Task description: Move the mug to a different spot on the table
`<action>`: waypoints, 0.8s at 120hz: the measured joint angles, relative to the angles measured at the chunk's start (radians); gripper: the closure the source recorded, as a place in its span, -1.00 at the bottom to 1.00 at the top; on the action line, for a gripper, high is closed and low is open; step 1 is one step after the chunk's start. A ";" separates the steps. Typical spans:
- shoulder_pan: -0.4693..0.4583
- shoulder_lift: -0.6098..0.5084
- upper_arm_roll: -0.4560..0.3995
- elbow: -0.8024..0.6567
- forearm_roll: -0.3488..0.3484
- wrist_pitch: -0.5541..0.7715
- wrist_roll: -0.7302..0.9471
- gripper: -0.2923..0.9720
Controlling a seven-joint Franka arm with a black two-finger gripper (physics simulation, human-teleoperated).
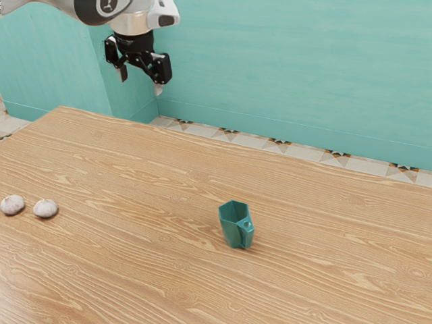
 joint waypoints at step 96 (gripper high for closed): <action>1.532 -0.355 -1.553 -0.171 -0.387 0.080 -0.093 -0.54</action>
